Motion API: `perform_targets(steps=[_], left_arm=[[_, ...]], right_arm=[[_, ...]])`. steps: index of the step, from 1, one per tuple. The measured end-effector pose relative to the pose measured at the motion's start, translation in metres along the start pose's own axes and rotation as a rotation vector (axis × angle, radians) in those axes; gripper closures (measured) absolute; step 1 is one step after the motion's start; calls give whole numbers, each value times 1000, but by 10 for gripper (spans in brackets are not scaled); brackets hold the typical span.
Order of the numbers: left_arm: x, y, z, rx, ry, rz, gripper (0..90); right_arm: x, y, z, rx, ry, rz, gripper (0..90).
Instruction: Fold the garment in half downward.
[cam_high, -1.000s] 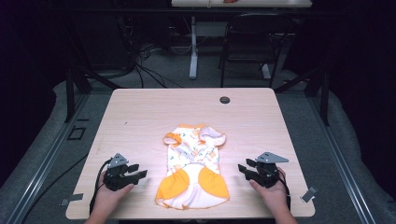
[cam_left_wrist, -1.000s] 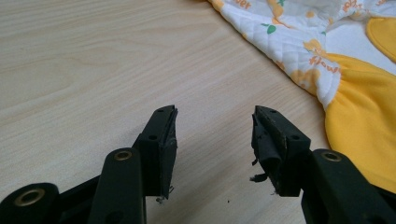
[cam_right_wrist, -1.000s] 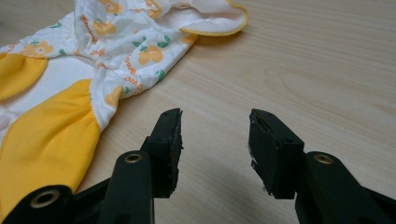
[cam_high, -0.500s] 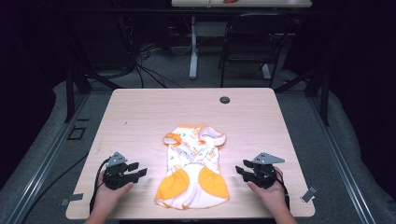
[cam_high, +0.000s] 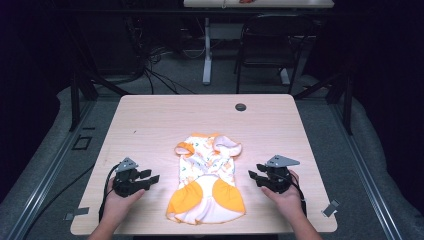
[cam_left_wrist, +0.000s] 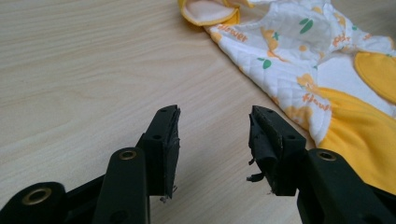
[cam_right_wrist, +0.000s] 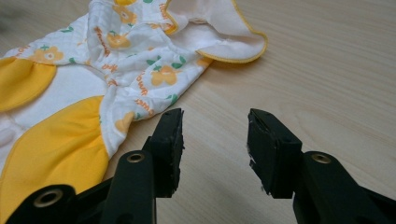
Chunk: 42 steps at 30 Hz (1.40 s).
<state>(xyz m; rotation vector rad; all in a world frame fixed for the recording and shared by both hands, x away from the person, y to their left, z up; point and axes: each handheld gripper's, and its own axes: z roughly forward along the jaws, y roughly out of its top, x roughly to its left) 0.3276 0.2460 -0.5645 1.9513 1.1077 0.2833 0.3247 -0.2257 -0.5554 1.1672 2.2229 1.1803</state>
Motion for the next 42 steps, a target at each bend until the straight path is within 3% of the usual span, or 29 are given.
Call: perform_targets(steps=[4,6,8,12,15,24,29,35,38,42], left_arm=[[-2,2,3,-10,3,-2,535],[-5,5,4,-23,-4,-13,542],[-8,10,4,-26,-8,10,543],[-11,20,10,-21,-27,7,544],[-12,31,14,-15,-33,18,560],[-6,63,35,45,-27,69,646],[-3,79,53,61,-20,65,652],[-4,97,79,83,-7,91,599],[-4,104,90,83,8,98,576],[-3,112,105,91,6,64,608]], right_arm=[[0,-7,-4,4,-28,-31,556],[2,-14,-8,28,-15,-67,556],[3,-17,-13,42,-24,-101,556],[-2,-6,-15,3,-13,-31,591],[-3,9,-13,-11,7,-24,635],[-2,48,17,57,36,-93,775],[2,67,42,99,33,-128,762],[-4,86,74,100,-15,-98,664],[-7,92,85,96,-10,-75,645],[-7,104,102,103,6,-35,714]])
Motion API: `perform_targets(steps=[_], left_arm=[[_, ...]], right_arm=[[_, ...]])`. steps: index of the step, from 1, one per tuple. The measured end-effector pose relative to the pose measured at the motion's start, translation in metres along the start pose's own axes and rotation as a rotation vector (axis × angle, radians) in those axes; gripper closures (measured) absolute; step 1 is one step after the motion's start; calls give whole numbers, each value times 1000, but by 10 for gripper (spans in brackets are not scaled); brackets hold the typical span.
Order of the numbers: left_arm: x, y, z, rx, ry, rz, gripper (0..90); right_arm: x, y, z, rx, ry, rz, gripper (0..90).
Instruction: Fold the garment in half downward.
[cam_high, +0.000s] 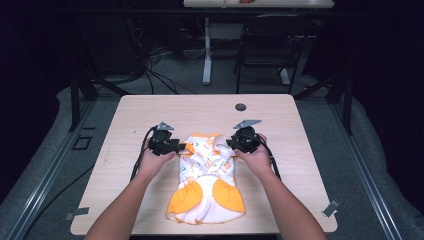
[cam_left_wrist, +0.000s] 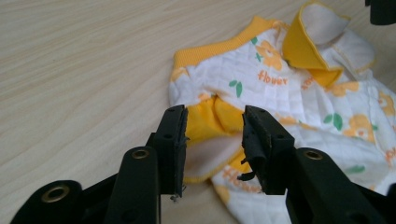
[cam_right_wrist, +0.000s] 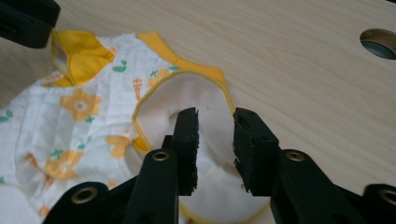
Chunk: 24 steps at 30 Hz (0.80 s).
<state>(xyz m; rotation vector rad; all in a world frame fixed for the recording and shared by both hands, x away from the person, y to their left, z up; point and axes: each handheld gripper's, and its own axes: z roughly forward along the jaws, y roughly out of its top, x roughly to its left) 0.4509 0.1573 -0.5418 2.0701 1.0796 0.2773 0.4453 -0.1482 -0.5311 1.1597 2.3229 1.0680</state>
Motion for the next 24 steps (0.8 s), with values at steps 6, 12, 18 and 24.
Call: perform_targets(steps=[6,12,18,24], left_arm=[[1,5,15,10,20,9,660],[4,6,23,31,40,9,701],[2,12,27,41,51,29,700],[0,14,34,50,84,26,658]], right_arm=[[5,21,13,-17,-65,-26,803],[-3,29,31,26,-88,-8,825],[-9,20,42,99,1,-11,782],[-4,8,49,196,-23,-43,651]])
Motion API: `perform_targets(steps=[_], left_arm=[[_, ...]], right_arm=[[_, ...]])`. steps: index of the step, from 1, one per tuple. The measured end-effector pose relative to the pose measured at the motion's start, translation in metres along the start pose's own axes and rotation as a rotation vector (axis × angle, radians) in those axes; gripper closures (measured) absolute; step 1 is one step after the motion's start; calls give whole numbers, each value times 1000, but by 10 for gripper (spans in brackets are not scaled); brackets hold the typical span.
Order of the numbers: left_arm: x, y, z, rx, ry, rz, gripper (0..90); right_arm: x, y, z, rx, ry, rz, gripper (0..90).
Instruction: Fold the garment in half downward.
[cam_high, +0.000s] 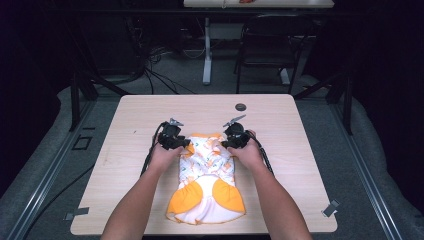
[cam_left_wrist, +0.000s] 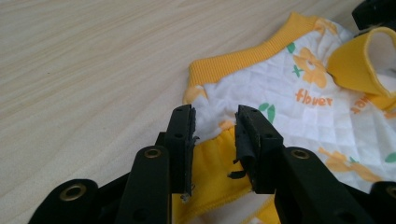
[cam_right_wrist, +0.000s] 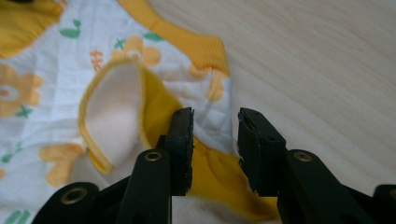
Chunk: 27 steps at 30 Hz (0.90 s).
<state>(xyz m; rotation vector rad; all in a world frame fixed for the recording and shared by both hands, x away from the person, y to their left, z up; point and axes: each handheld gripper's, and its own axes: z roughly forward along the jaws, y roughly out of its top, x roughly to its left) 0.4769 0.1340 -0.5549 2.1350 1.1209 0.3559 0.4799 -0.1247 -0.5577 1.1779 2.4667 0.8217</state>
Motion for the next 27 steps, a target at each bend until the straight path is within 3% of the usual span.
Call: perform_targets(steps=[3,9,15,19,22,27], left_arm=[[-1,-1,6,23,16,7,632],[2,-3,10,51,41,5,612],[2,-7,13,74,41,27,615],[4,-8,12,64,20,5,678],[4,-7,11,77,8,0,766],[0,-5,10,91,27,24,830]], right_arm=[[5,-2,3,34,-49,-55,644],[10,1,7,12,-59,-66,645],[4,-1,9,1,8,18,735],[4,-2,9,-5,34,31,826],[5,-1,6,33,39,18,842],[7,-2,3,48,35,-2,853]])
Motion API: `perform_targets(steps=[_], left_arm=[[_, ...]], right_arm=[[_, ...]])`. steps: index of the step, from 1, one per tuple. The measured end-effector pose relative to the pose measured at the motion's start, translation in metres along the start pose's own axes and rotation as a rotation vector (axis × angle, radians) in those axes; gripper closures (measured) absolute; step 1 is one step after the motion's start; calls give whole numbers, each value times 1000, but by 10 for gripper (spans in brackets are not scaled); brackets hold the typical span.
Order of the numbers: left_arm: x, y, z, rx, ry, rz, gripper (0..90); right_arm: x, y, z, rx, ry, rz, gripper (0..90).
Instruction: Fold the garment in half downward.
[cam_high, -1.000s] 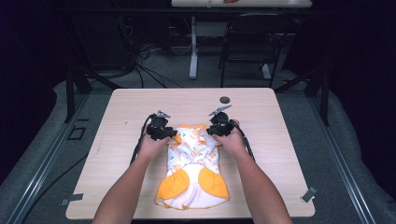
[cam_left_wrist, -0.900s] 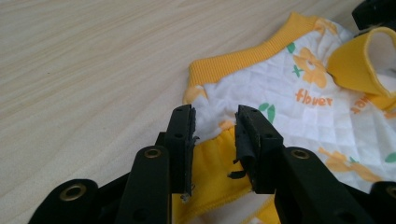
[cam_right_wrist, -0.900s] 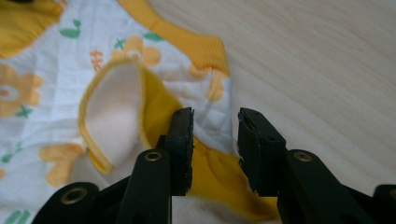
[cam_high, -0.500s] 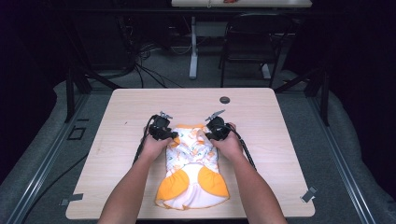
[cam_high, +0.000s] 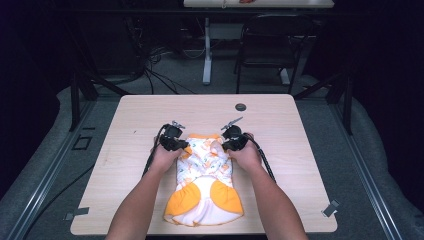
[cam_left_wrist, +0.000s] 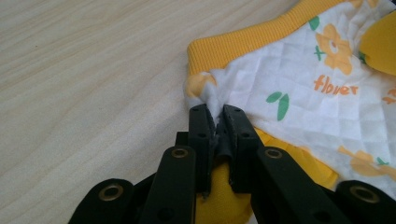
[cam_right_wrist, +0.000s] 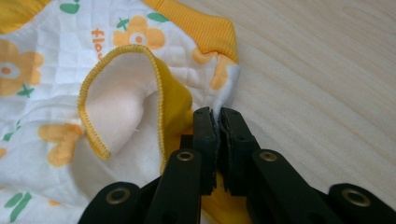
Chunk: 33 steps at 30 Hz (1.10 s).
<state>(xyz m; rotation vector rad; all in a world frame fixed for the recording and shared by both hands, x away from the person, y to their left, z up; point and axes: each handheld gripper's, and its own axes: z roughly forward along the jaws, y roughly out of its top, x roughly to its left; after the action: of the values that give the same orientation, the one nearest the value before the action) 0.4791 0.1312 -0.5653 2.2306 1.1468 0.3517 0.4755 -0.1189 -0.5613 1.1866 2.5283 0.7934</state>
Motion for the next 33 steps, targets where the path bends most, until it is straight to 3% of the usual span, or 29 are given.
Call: perform_targets(steps=[5,10,16,22,24,33], left_arm=[[-2,3,-9,-15,3,28,841],[0,5,-26,-45,1,21,841],[0,10,-49,-95,8,45,840],[-1,15,-72,-158,0,52,840],[-2,17,-78,-170,-1,69,840],[1,24,-97,-210,-7,69,841]], right_arm=[[3,-1,-5,3,1,-37,857],[7,3,-18,-44,-2,-69,857],[14,10,-38,-92,-8,-94,857],[15,11,-57,-161,13,-96,857],[15,11,-63,-167,16,-94,857],[15,22,-86,-223,14,-104,858]])
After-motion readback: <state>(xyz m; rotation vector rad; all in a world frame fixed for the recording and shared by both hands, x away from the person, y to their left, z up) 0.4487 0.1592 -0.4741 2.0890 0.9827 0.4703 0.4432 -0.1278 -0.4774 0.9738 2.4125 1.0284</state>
